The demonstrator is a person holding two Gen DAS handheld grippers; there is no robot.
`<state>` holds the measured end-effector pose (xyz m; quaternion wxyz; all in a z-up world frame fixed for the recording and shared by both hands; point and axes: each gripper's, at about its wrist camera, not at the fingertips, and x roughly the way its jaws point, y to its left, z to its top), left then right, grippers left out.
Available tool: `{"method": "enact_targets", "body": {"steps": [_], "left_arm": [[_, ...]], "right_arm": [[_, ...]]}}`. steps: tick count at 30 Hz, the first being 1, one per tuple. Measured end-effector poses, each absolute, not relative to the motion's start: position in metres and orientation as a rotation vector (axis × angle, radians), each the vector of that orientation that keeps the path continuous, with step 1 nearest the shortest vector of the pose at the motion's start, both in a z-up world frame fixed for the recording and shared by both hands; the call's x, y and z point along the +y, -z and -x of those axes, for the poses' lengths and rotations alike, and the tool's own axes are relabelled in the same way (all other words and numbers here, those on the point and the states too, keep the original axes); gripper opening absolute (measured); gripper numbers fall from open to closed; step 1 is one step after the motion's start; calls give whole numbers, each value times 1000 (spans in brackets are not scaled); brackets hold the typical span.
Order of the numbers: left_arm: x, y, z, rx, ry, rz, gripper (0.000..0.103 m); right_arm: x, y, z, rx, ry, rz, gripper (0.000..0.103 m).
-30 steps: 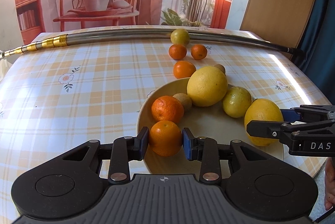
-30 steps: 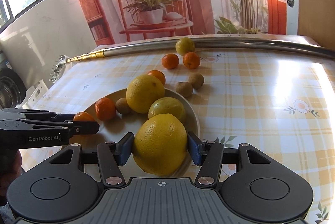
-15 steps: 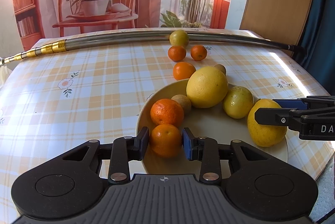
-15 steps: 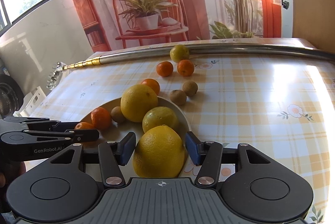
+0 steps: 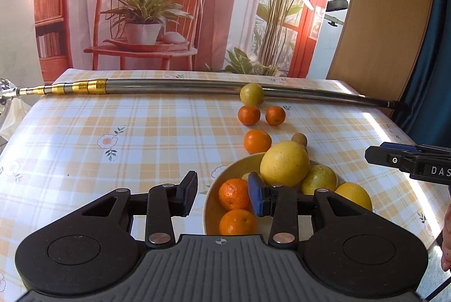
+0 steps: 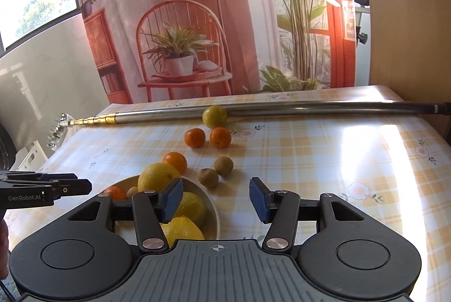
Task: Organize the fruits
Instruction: 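Move the left tool to the pile and grasp another orange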
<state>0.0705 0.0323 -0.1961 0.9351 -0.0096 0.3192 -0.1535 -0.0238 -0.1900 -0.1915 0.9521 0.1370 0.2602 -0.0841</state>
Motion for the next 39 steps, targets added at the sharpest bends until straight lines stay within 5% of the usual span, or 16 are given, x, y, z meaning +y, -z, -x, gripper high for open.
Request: {"method": "enact_targets", "body": {"steps": [19, 39], "left_arm": [[57, 140, -115, 584, 256, 48, 42], [-12, 219, -206, 932, 465, 73, 47]], "right_arm": [[-232, 161, -4, 433, 256, -225, 50], [-253, 183, -28, 478, 260, -292, 50]]}}
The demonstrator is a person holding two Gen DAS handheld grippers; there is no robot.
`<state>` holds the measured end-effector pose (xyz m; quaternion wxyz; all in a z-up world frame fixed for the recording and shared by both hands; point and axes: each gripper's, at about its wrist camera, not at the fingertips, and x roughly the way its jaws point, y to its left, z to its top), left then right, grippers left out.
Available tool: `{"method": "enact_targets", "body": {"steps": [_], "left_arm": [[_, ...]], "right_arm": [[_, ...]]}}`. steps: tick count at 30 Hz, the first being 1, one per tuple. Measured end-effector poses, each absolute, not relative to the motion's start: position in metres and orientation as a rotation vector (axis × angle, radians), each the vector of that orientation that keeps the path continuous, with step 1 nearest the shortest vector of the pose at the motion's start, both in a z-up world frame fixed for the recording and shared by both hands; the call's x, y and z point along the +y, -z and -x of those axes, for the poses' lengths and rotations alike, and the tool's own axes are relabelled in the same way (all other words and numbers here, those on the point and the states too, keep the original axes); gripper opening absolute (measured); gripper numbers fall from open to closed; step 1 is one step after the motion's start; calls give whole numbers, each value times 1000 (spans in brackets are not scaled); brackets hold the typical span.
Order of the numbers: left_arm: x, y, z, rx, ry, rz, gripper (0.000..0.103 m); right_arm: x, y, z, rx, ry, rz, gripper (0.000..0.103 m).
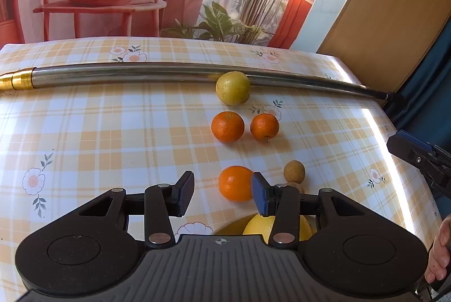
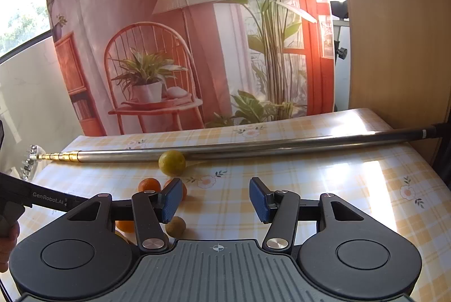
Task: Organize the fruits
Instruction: 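Move the left tool to the pile and grasp another orange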
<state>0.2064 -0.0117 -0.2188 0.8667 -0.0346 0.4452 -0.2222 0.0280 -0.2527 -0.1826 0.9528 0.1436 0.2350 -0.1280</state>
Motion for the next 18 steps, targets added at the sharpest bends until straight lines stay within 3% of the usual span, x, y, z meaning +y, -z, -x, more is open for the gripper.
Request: {"method": "enact_targets", "body": {"steps": [18], "left_arm": [[-36, 245, -232, 1032, 509, 95, 45]], "right_arm": [[-268, 202, -33, 512, 264, -354, 50]]}}
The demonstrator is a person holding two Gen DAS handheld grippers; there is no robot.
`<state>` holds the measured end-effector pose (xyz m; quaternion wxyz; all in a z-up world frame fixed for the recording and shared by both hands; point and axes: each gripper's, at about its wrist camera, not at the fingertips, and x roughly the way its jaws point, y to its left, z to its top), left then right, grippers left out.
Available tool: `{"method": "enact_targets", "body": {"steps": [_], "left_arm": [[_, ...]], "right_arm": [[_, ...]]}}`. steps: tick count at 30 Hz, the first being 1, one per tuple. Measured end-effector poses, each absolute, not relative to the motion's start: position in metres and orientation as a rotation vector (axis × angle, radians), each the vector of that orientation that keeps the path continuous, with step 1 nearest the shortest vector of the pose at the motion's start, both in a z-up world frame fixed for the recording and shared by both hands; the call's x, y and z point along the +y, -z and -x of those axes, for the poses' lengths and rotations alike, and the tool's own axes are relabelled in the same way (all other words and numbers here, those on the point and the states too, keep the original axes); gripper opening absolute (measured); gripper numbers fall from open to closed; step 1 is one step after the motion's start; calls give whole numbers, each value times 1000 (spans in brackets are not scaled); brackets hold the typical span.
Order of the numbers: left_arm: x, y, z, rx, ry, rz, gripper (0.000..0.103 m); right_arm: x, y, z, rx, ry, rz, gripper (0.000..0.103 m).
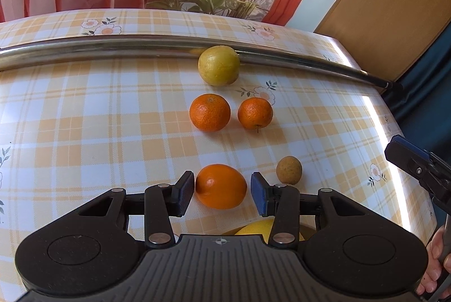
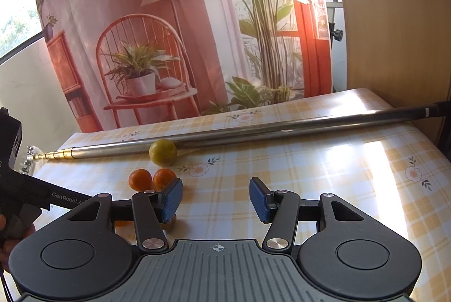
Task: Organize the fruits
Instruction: 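Move the left tool to the pile and grasp another orange, then grasp a mandarin with the right tool while the left tool holds the orange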
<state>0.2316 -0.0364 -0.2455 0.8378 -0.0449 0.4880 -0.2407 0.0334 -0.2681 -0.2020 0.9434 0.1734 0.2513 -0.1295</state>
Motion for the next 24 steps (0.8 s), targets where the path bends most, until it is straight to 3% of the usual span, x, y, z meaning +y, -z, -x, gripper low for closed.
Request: {"method": "enact_targets", "body": {"steps": [24], "left_arm": [[31, 206, -191, 843, 346, 119, 42]], "right_arm": [[-259, 191, -60, 473, 185, -273, 50]]}}
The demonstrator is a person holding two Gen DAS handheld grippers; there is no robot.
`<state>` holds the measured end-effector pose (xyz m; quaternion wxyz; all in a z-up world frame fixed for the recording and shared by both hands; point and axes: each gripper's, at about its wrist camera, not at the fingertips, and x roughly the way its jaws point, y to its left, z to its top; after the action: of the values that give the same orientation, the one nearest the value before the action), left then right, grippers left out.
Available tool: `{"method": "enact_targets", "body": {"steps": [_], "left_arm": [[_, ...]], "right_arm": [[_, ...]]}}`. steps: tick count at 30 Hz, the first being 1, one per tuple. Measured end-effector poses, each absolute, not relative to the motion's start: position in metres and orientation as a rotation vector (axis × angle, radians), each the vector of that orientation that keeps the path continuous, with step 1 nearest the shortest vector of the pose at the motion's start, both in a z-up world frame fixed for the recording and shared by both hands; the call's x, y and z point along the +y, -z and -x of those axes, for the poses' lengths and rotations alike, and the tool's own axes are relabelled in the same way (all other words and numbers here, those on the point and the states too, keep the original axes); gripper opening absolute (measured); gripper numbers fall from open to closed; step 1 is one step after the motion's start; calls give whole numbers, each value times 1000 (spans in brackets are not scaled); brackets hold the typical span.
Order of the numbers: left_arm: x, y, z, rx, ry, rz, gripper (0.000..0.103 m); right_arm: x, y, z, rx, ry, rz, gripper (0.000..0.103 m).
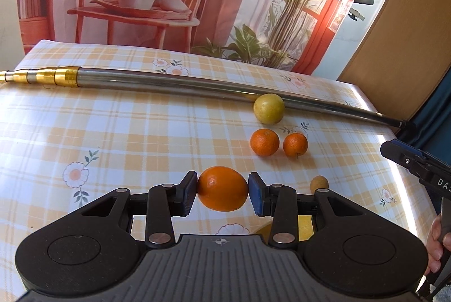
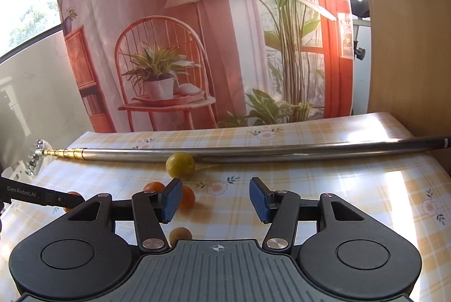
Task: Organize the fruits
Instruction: 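Grasp a mandarin with the right tool while the left tool holds the orange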
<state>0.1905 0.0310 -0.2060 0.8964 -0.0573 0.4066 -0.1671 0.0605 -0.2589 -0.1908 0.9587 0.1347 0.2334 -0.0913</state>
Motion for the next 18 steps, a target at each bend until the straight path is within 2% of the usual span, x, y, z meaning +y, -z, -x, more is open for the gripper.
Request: {"method": "enact_targets", "body": {"steps": [5, 18], "left_arm": [[42, 195, -180, 779, 296, 94, 42], [41, 189, -154, 698, 308, 47, 42]], "right_arm": [[-255, 193, -91, 455, 106, -269, 50], [-247, 238, -166, 649, 48, -338, 45]]}}
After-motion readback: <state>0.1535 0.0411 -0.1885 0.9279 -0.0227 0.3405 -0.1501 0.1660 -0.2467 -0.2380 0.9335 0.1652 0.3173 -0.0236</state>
